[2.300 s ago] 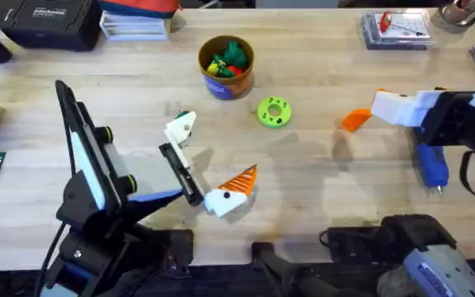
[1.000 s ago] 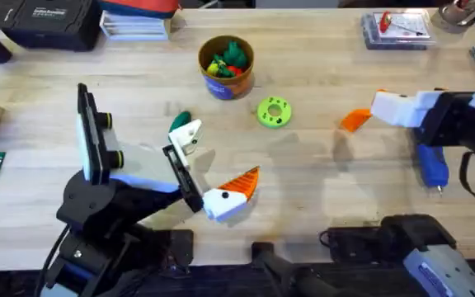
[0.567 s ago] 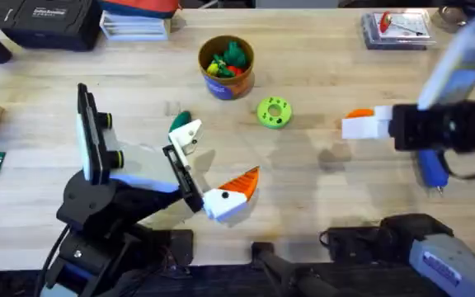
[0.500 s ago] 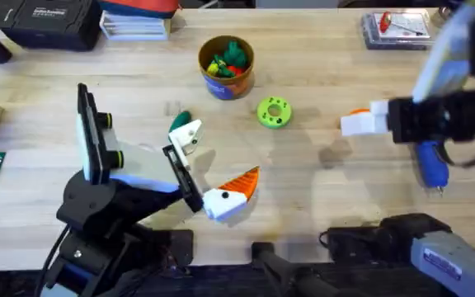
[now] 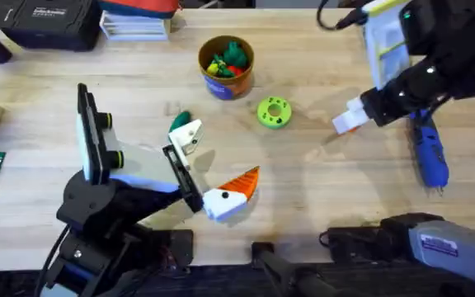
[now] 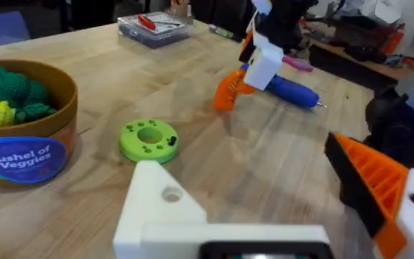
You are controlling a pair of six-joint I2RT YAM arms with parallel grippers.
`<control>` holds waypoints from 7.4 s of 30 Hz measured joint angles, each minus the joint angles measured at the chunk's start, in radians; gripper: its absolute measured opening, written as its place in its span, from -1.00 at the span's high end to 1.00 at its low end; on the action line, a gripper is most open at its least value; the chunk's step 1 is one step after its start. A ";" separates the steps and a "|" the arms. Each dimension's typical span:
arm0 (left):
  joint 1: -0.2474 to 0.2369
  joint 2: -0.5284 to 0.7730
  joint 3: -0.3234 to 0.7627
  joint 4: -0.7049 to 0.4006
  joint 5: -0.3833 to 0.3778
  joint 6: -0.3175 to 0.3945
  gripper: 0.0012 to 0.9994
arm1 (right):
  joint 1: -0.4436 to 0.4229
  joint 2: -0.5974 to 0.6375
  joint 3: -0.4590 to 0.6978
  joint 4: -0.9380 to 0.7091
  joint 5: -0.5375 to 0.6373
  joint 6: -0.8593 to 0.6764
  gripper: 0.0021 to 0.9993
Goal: Pick up the gripper from the table and insert it into the empty holder that is missing its gripper. Then pick up a screw, insert it into the mounting hole, and use the screwdriver to tighten it. Finally, clean up the table by picking up the vegetable and placing it into the bucket.
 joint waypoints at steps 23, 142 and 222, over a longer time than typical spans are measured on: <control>0.000 0.000 0.000 0.000 0.000 0.000 -0.97 | 0.000 0.153 0.000 0.052 0.048 -0.134 0.98; 0.023 0.008 0.000 -0.001 -0.145 -0.049 -0.97 | 0.394 0.496 -0.009 1.072 -1.452 1.314 0.99; 0.029 0.008 0.000 -0.002 -0.208 -0.074 -0.97 | 0.491 0.513 -0.009 1.255 -1.274 1.420 0.77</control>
